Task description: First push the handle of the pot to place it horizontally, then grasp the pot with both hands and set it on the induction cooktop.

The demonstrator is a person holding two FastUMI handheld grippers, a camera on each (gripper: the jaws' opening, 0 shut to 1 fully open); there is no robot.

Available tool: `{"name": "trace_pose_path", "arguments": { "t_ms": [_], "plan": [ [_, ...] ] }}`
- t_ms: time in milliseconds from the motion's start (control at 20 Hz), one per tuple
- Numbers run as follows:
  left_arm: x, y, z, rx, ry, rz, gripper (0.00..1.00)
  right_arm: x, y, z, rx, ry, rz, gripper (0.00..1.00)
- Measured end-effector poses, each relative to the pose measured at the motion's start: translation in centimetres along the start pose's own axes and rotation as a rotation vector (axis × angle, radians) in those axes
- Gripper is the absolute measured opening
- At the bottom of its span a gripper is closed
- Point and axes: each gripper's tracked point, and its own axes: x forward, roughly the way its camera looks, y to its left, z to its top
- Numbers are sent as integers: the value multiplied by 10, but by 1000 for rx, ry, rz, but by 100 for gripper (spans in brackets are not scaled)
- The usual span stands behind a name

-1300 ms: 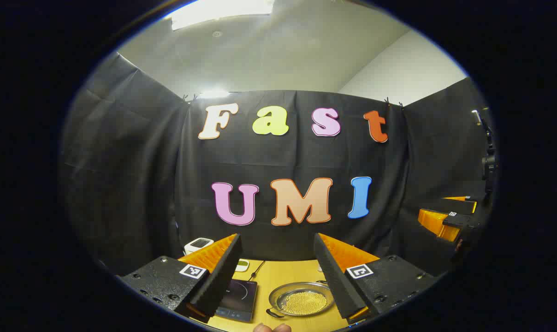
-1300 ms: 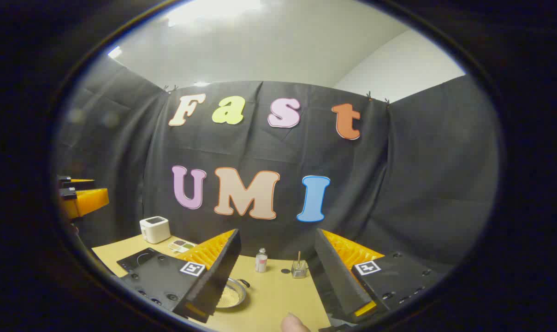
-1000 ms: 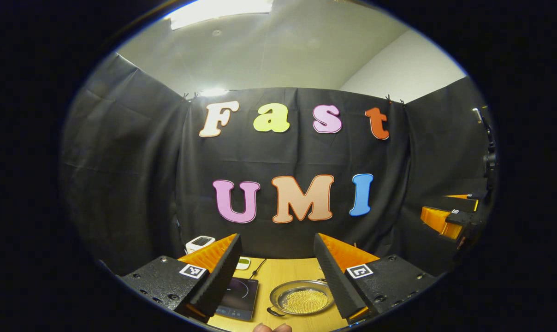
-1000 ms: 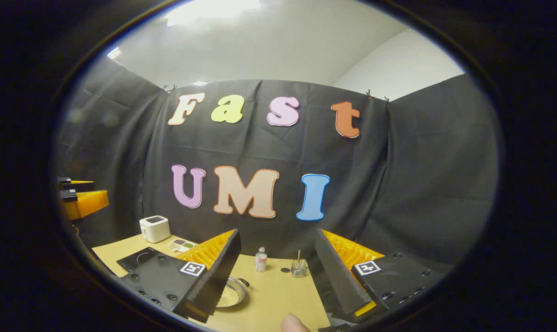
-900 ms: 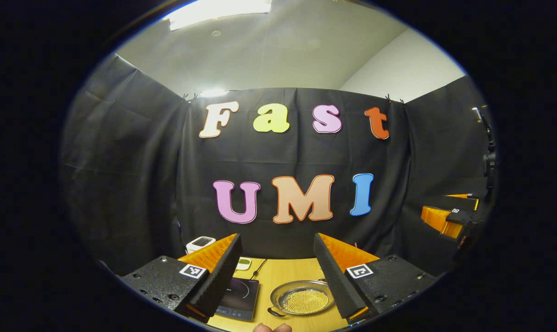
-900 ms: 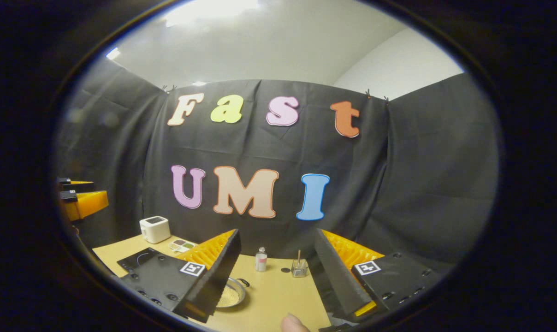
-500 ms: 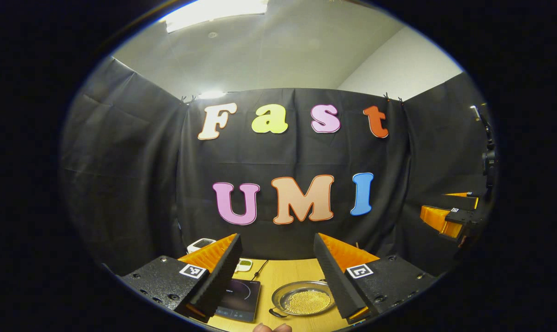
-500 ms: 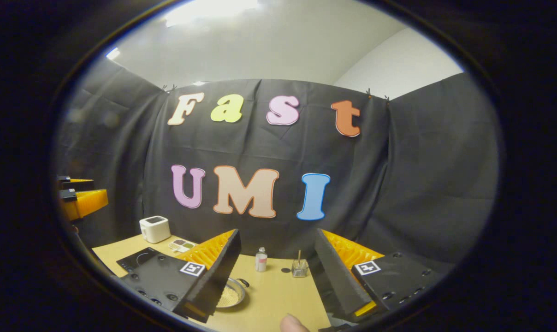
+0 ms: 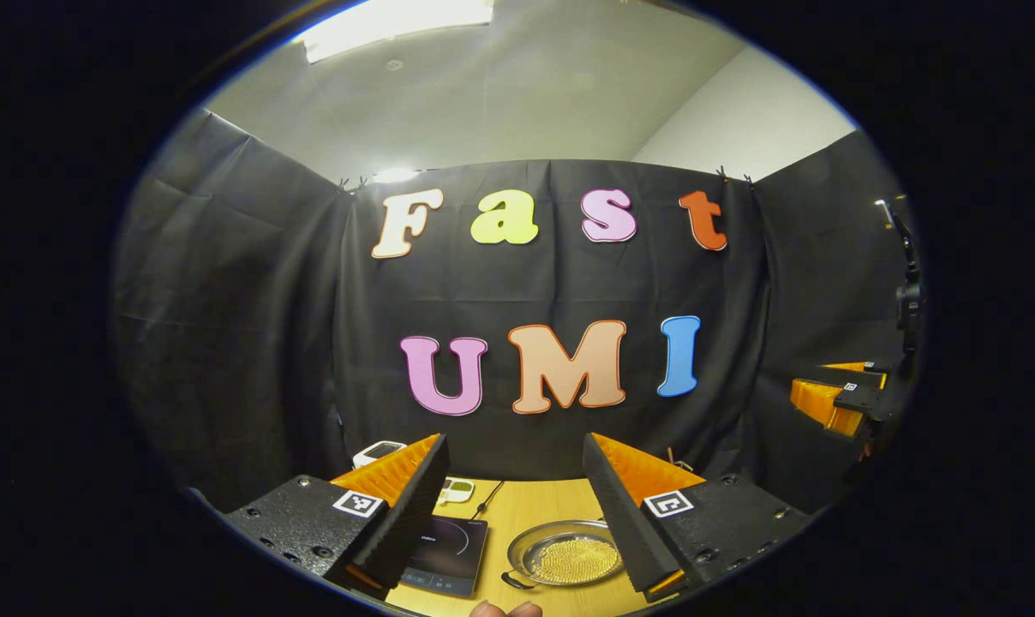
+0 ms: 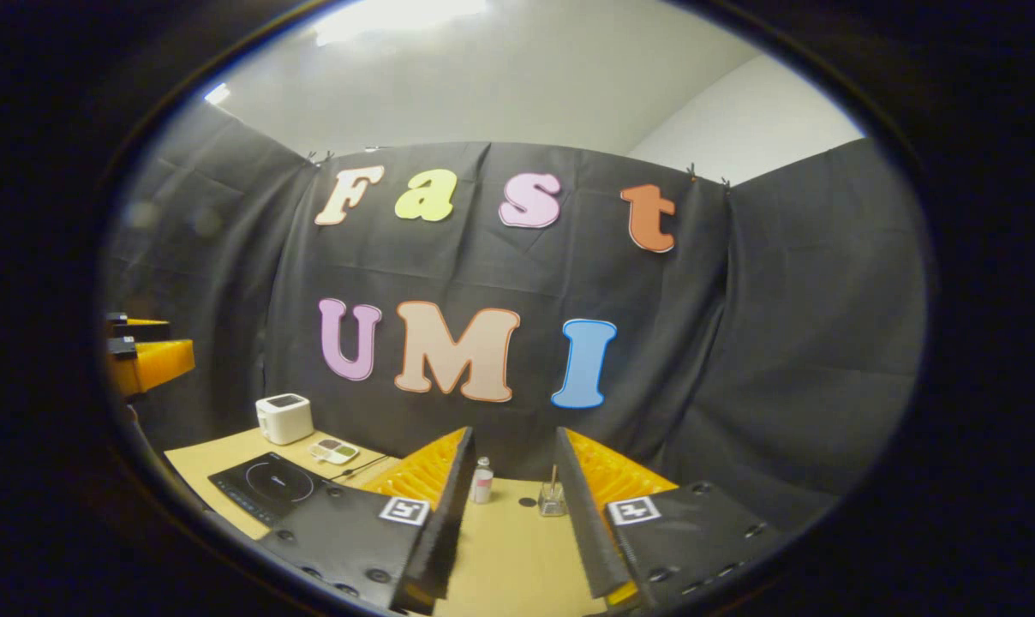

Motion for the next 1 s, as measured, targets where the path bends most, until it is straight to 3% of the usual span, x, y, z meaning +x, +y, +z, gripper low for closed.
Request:
{"name": "trace_pose_path", "arguments": {
  "t_ms": [100, 250, 300, 400, 500, 550, 600, 650, 700, 1000],
  "plan": [
    [2, -7, -1, -3, 3, 5, 95, 8, -4, -6, -11, 1, 3, 43],
    [4, -15, -4, -5, 15, 23, 95, 17, -13, -18, -21, 17, 15, 28],
    [4, -18, -5, -5, 19, 32, 95, 18, -10, -26, -5, 33, 47, 15],
    [5, -24, -7, -5, 20, 46, 91, 23, -2, -40, 43, 62, 117, 6],
    [3, -27, -11, -4, 28, 60, 95, 28, -4, -53, 74, 92, 148, 4],
    [1, -28, -11, -2, 25, 65, 91, 27, -4, -59, 83, 104, 157, 8],
    [2, -27, -9, 1, 18, 65, 95, 31, -3, -60, 88, 104, 163, 0],
    [3, -25, -9, 9, 15, 68, 95, 34, -1, -60, 84, 107, 163, 0],
    [3, -20, -12, 15, 15, 72, 91, 35, 6, -64, 81, 108, 176, 4],
    [29, 20, -38, -6, 22, 64, 95, 49, 59, -83, 66, 164, 219, 4]
  ]
}}
